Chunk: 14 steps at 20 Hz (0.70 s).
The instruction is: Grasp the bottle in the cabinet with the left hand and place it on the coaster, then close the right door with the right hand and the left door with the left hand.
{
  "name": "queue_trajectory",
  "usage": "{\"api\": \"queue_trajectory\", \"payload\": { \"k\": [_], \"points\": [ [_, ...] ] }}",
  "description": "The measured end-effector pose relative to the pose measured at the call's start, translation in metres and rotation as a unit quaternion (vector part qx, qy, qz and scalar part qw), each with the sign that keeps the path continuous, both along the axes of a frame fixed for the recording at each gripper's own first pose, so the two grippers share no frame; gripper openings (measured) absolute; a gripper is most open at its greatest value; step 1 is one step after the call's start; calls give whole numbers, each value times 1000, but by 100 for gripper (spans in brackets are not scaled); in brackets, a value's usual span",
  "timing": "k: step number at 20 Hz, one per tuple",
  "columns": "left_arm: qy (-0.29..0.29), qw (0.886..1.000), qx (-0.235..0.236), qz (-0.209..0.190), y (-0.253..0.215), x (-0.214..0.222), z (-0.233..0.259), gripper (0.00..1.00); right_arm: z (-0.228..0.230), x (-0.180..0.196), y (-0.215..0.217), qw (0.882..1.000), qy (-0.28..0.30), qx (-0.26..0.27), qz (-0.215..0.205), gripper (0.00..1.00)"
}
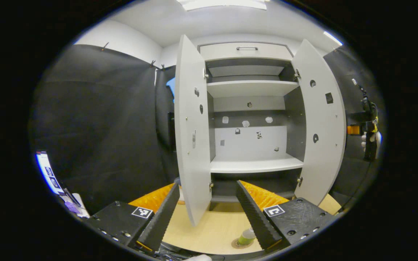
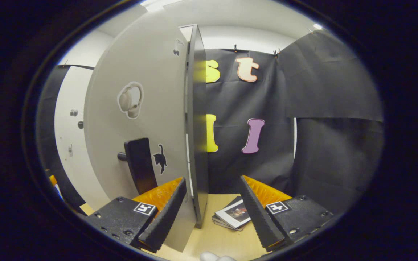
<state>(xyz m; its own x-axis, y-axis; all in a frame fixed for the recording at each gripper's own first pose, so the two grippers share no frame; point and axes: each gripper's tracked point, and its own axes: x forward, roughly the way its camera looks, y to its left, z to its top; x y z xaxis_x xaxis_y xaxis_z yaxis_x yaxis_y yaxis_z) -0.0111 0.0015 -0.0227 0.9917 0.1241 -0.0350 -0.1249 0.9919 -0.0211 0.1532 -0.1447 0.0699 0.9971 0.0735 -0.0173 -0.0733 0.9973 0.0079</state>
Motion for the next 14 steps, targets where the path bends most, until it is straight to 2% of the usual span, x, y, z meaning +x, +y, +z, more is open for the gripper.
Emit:
{"api": "queue_trajectory", "payload": {
  "k": [2, 5, 8, 9, 10, 12, 13, 14],
  "points": [
    [1, 1000, -9, -14, 9, 2, 1, 98, -1, 1, 23, 1000, 1, -1, -3, 96],
    [2, 1000, -9, -13, 34, 3, -2, 96, -7, 1, 63, 1000, 9, -4, 9, 94],
    [5, 1000, -13, -16, 51, 2, -7, 100, -16, -3, 104, 999, 17, -21, 45, 96],
    [7, 1000, -15, -16, 56, 1, -10, 96, -17, -7, 114, 998, 17, -21, 56, 96],
    [9, 1000, -16, -17, 61, 1, -11, 100, -16, -12, 121, 998, 14, -21, 61, 96],
    [11, 1000, -19, -18, 68, 0, -11, 96, -12, -29, 132, 998, 3, -27, 63, 99],
    [11, 1000, -20, -19, 71, 1, -10, 100, -12, -36, 133, 998, 0, -33, 58, 99],
    [10, 1000, -20, -21, 73, 0, -10, 96, -11, -42, 133, 998, -4, -39, 53, 99]
  ]
}}
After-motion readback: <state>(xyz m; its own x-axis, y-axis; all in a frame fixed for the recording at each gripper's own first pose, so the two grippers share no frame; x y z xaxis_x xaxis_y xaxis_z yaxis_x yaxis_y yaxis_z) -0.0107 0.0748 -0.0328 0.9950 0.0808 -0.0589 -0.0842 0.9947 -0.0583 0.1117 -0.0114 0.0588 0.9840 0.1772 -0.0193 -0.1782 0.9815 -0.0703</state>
